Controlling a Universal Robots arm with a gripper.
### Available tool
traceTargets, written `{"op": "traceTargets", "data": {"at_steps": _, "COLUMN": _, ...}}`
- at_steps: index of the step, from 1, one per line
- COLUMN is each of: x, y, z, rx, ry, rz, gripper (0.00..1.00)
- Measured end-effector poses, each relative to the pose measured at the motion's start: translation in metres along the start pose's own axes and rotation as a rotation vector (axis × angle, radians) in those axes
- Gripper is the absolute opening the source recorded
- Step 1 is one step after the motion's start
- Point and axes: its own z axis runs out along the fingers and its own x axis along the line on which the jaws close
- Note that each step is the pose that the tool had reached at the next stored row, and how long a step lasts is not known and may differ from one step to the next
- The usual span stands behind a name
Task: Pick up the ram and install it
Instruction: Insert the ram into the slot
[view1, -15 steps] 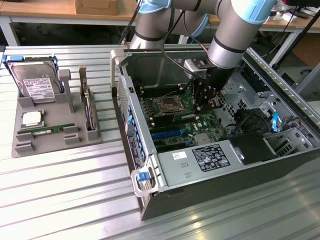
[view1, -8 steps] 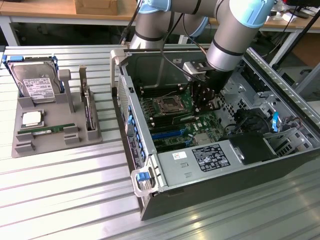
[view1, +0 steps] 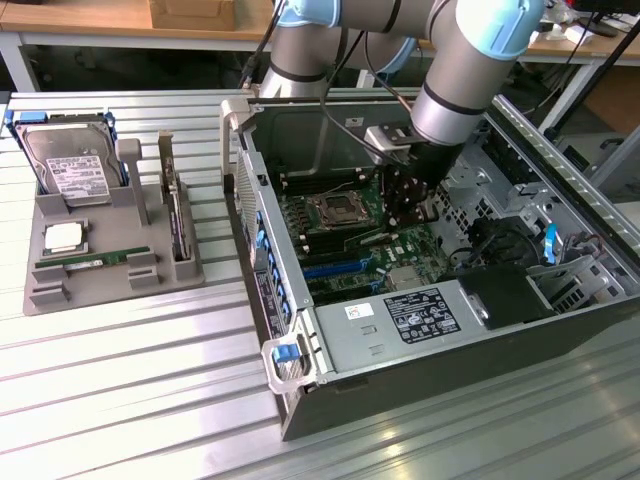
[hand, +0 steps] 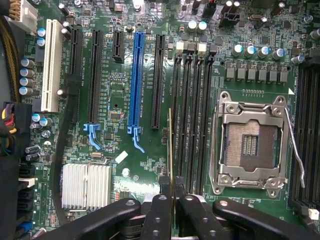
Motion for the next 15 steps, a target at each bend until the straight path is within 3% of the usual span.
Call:
{"op": "traceTargets", "data": {"at_steps": 3, "x": 0.000, "y": 0.0001, "z": -0.0008, "rx": 0.0002, "ry": -0.0005, "rz": 0.000, "gripper": 0.12}}
{"op": "traceTargets", "data": {"at_steps": 5, "x": 0.000, "y": 0.0006, "z": -0.0157, "rx": 0.0003, "ry": -0.0011, "rz": 0.000, "gripper": 0.12}}
{"op": "traceTargets", "data": {"at_steps": 15, "x": 0.000, "y": 0.0016, "z": -0.0165, "rx": 0.0002, "ry": -0.0007, "rz": 0.000, "gripper": 0.12}}
